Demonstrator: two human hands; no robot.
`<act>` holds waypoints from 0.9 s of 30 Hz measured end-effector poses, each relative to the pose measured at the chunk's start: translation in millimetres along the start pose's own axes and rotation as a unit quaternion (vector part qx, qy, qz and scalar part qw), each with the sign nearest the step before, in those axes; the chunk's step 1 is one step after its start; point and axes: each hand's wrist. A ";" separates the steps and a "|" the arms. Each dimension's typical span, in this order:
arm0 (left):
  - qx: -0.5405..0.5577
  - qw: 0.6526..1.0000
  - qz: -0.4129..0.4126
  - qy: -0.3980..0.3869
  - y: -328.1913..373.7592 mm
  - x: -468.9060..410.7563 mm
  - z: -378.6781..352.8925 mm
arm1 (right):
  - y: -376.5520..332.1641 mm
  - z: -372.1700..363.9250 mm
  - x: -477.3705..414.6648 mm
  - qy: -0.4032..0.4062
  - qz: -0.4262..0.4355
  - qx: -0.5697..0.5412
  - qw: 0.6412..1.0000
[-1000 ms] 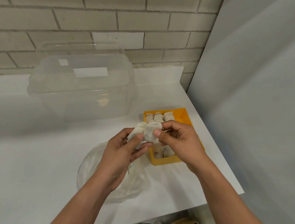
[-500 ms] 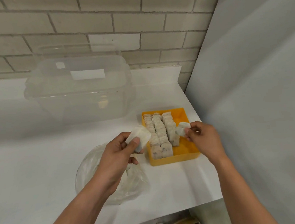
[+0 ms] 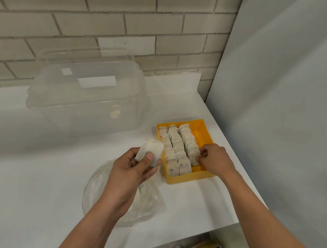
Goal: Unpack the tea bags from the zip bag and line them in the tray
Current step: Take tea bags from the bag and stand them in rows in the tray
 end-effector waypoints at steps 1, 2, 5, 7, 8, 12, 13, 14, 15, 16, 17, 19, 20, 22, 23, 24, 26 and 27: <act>0.009 1.000 0.002 0.000 -0.2 0.3 0.2 | 0.0 -0.3 0.0 -0.004 -0.008 0.002 1.000; 0.016 1.000 0.003 -0.001 -0.5 0.5 0.3 | -0.3 -1.1 -0.2 -0.012 -0.016 0.009 1.000; 0.024 1.000 0.006 -0.004 -0.9 1.6 -0.7 | -3.8 -4.3 1.6 -0.035 -0.016 0.062 0.997; 0.030 0.999 0.007 -0.007 -0.7 2.3 -1.9 | -6.4 -5.3 1.9 -0.027 -0.010 0.081 0.996; 0.033 0.999 0.008 -0.008 -0.7 2.6 -2.2 | -7.1 -5.8 1.2 -0.020 -0.009 0.084 0.996; 0.041 0.999 0.011 -0.012 -0.6 2.9 -1.8 | -8.6 -11.2 -0.7 -0.008 -0.022 0.085 0.996; 0.043 0.999 0.013 -0.012 -0.8 2.9 -1.3 | -8.7 -12.9 -1.3 -0.005 -0.027 0.081 0.996; 0.046 0.999 0.015 -0.014 -1.0 2.9 -0.6 | -9.3 -13.5 -1.1 -0.003 -0.031 0.078 0.996; 0.050 0.998 0.019 -0.015 -1.0 3.3 0.3 | -10.0 -13.9 -0.9 -0.002 -0.033 0.077 0.996; 0.052 0.998 0.024 -0.016 -1.0 3.5 1.3 | -10.7 -13.9 -0.7 -0.004 -0.034 0.078 0.996; 0.053 0.998 0.027 -0.018 -0.8 3.6 2.2 | -11.1 -13.7 -0.8 -0.006 -0.035 0.080 0.996; 0.049 0.998 0.030 -0.021 -0.5 3.3 3.6 | -11.8 -13.5 -0.4 -0.009 -0.037 0.083 0.996; 0.046 0.998 0.029 -0.023 -0.4 3.2 3.9 | -12.5 -12.5 0.5 -0.009 -0.037 0.086 0.996; 0.040 0.999 0.024 -0.028 0.0 3.4 4.2 | -14.9 -8.6 3.4 -0.014 -0.036 0.098 0.994; 0.036 0.999 0.021 -0.029 0.4 3.8 4.6 | -16.8 -5.4 6.1 -0.017 -0.035 0.103 0.994; 0.028 0.999 0.018 -0.028 0.6 3.7 4.8 | -18.9 -1.7 9.5 -0.013 -0.032 0.104 0.994; -0.001 1.000 0.008 -0.024 1.1 3.5 5.1 | -21.7 5.2 16.5 0.025 -0.017 0.093 0.995; -0.017 1.000 0.003 -0.022 1.2 3.3 5.3 | -23.9 8.9 21.7 0.056 -0.003 0.066 0.996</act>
Point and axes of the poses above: each hand's wrist, its own x-axis away from the middle knuckle, its own z-axis out of the back of the hand, y = z × x, and after that the axes turned 1 degree about -z, right-handed
